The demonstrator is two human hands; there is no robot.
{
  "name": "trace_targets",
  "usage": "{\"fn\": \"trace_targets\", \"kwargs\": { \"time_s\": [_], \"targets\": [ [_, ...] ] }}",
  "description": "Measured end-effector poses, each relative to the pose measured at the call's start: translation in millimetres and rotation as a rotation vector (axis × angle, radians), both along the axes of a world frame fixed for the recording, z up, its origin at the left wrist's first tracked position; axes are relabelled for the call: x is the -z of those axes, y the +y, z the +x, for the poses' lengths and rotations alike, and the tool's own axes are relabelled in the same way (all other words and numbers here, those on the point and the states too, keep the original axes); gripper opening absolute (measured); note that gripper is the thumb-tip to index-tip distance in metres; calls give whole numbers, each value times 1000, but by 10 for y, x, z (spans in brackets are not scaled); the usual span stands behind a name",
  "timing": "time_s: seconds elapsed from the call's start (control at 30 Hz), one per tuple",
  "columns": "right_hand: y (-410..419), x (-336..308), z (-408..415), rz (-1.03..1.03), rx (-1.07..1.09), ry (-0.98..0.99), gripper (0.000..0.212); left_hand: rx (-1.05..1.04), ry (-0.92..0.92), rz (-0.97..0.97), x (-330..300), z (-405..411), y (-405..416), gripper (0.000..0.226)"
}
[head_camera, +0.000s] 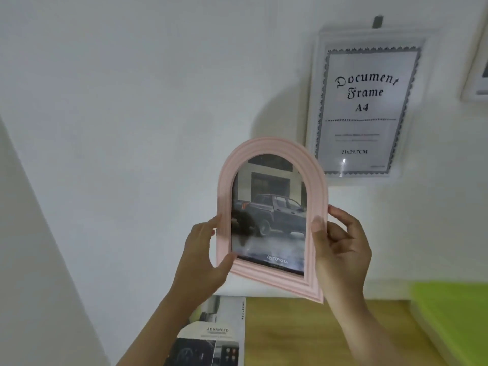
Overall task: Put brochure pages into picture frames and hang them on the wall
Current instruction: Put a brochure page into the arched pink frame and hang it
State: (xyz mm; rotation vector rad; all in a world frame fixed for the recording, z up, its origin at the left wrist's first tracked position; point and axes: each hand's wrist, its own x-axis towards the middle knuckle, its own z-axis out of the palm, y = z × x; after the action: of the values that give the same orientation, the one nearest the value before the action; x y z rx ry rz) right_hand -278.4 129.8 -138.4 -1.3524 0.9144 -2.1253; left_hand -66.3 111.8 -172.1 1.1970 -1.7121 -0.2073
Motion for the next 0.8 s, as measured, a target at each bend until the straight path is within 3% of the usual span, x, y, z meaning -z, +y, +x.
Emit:
{"fn": "trace_targets", "kwargs": {
  "time_s": [0.2,0.43,0.67,0.8],
  "targets": [
    [274,426,-315,89,53,-74,22,19,63,-115,-109,-792,384,46],
    [544,719,-786,154,63,62,21,316,205,139,-226,-1854,607,42],
    [719,901,-1251,195,-56,177,39,232,294,269,-106,-2385,662,33],
    [726,1056,-1563,219,-234,221,30,149,362,323,-93,-2559,588,31]
  ]
}}
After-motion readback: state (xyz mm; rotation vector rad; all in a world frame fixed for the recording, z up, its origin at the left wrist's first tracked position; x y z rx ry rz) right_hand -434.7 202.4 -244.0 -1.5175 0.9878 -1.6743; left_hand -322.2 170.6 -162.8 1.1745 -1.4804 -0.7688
